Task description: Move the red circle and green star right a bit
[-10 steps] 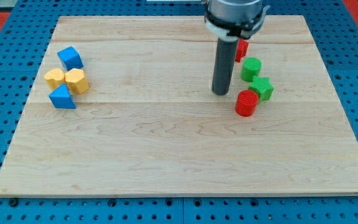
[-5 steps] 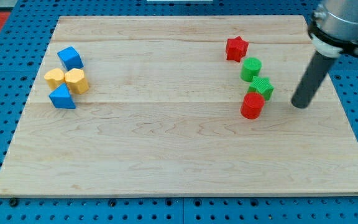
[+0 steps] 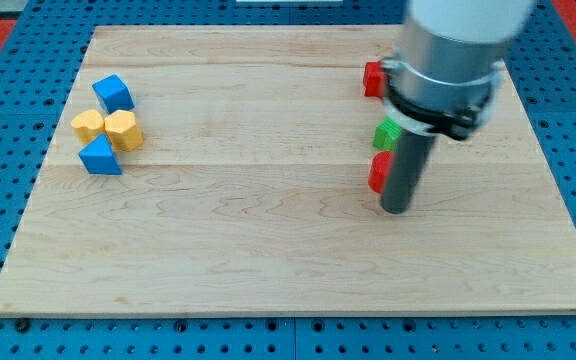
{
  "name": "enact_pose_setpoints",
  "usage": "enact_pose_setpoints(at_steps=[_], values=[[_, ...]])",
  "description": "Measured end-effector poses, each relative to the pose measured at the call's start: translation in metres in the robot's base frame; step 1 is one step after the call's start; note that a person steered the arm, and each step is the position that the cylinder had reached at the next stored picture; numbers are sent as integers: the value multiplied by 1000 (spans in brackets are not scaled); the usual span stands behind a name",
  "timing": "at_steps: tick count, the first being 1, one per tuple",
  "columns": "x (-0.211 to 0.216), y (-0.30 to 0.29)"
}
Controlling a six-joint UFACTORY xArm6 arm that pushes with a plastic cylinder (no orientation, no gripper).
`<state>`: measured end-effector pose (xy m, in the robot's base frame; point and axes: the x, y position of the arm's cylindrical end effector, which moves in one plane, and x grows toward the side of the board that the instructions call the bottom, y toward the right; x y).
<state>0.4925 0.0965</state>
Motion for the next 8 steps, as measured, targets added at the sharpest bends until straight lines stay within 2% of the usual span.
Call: enact_pose_setpoints(at_steps=[1, 2, 3, 4, 5, 8], values=[[-19, 5], [17, -60], [-53, -70], [-93, -42], [-107, -34], [-84, -7]])
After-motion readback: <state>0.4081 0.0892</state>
